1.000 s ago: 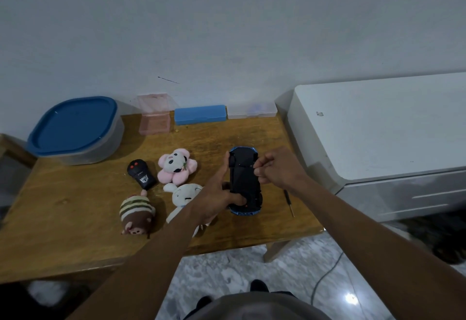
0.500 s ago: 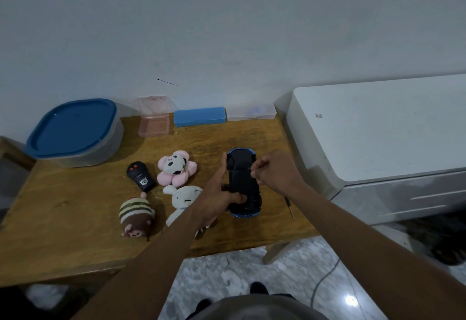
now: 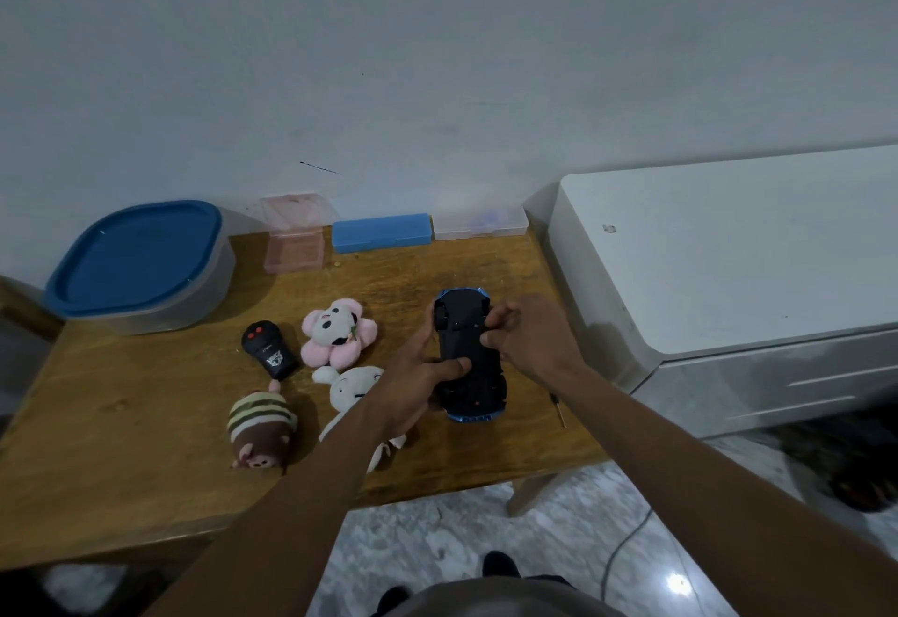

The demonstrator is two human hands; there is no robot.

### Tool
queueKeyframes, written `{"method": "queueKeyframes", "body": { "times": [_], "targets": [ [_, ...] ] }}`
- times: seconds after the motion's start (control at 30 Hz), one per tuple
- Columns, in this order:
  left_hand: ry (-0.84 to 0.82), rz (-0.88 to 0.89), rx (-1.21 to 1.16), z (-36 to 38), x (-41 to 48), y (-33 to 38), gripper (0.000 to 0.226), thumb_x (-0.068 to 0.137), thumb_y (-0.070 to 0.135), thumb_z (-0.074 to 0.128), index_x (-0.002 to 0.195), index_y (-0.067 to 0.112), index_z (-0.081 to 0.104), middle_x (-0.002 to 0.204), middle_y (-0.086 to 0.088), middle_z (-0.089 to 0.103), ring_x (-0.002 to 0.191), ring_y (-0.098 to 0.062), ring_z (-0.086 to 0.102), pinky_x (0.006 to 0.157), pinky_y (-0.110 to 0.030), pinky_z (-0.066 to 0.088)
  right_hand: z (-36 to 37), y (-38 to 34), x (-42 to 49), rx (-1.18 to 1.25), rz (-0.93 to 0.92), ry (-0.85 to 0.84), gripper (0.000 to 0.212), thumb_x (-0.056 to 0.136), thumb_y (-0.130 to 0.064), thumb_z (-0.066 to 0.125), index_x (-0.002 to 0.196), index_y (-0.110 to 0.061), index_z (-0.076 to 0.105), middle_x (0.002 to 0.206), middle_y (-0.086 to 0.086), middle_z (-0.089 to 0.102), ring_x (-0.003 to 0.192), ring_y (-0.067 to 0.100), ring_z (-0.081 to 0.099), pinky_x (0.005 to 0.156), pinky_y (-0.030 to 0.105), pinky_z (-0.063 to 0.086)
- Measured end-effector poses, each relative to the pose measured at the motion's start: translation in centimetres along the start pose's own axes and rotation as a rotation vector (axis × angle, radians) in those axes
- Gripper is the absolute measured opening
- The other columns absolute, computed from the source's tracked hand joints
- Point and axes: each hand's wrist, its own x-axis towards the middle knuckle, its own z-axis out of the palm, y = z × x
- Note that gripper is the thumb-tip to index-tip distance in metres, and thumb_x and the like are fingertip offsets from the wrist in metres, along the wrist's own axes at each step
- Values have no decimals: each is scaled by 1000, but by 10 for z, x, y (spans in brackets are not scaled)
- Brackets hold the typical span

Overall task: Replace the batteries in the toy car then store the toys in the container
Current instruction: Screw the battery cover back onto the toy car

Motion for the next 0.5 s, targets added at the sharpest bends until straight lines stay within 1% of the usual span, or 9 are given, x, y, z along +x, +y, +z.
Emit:
{"method": "queueKeyframes", "body": {
  "times": [0.1,0.23,0.3,0.4,0.5],
  "targets": [
    [16,-9,-10,1,-1,3,79,91,-3,59,141,52,32,122,-6,69,109,-28,68,92,-56,52,1,1,1,40,38,18,25,72,-21,81,72,-30,58,75,-4,67,73,15,68,71,40,61],
    [29,-33,-24,0,3,-1,80,90,-3,60,144,49,32,126,-6,66,111,-31,66,94,-60,49,3,6,2,100,102,34,31,66,-21,84,76,-29,56,79,-3,68,73,16,69,68,41,61],
    [15,-51,-29,-1,5,-2,79,90,-3,60,146,46,32,129,-7,65,114,-32,64,96,-58,49,4,10,2,123,139,36,34,63,-22,86,78,-29,56,80,-3,68,74,17,69,68,42,61],
    [-24,-86,-50,0,5,-3,77,92,-1,58,147,46,30,130,-7,64,117,-32,62,98,-56,49,4,17,3,151,176,29,35,62,-23,86,80,-27,56,81,-3,68,75,16,69,69,41,61],
    [-19,-109,-69,5,9,-6,73,95,3,54,146,49,30,133,-7,61,120,-34,58,97,-59,47,-2,22,2,149,190,37,34,65,-19,85,81,-25,56,81,-2,68,74,17,69,70,41,61]
  ]
}}
